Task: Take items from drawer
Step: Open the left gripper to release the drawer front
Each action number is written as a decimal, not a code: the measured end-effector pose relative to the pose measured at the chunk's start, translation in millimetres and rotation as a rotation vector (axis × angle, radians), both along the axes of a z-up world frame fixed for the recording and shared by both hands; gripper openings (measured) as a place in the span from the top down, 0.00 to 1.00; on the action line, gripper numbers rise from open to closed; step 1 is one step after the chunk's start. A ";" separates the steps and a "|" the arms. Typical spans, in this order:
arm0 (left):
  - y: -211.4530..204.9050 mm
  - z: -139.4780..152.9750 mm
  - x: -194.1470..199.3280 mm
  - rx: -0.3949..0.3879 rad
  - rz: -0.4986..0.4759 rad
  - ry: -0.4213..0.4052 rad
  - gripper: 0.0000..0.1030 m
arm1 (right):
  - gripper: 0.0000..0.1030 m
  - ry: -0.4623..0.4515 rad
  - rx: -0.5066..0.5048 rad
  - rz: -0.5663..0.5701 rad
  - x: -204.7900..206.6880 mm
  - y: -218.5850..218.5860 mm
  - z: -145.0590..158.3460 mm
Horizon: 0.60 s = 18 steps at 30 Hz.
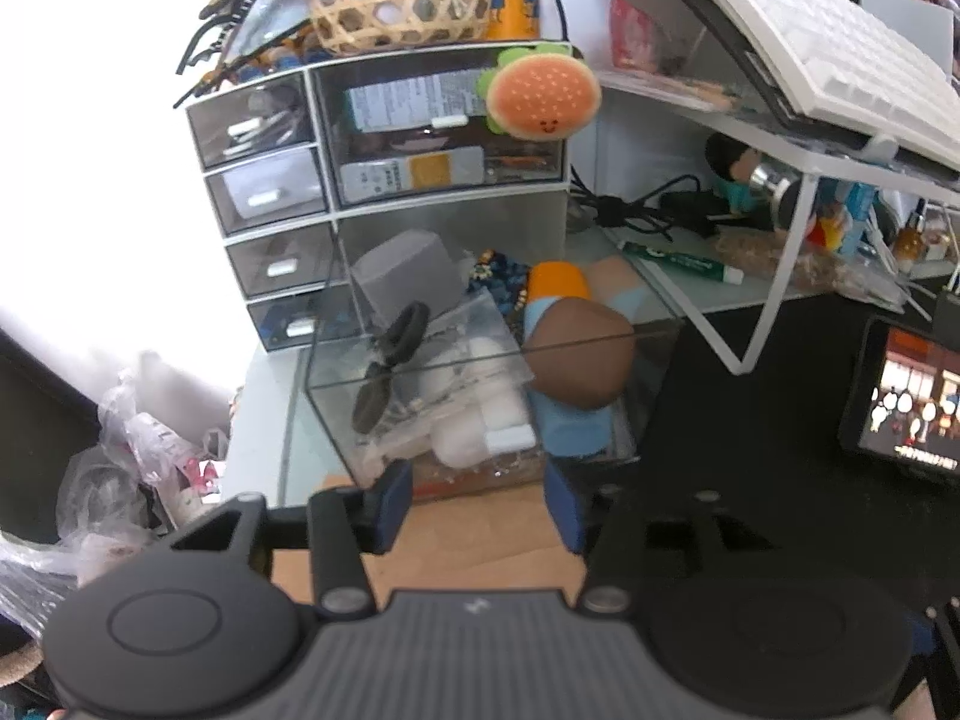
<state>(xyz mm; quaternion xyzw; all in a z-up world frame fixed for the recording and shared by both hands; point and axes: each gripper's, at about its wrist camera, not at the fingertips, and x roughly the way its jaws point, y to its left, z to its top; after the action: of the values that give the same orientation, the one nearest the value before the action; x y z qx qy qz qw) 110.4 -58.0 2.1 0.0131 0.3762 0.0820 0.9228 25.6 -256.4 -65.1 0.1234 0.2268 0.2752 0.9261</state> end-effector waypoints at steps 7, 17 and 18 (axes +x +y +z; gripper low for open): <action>7.3 7.1 -13.2 0.015 -0.021 -0.032 0.42 | 0.00 -0.025 -0.010 -0.007 -4.7 7.6 0.5; 35.7 11.4 -33.4 -0.037 0.002 -0.060 0.41 | 0.00 -0.056 -0.002 -0.030 -11.8 12.9 2.6; 39.0 10.7 -34.8 -0.041 0.006 -0.059 0.41 | 0.00 -0.057 -0.003 -0.031 -11.7 14.2 2.9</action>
<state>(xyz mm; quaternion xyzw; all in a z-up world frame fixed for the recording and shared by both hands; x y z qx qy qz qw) 75.5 -19.0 12.8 -0.0095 0.3503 0.0775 0.9334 13.9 -242.2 -62.2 0.1178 0.1989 0.2641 0.9364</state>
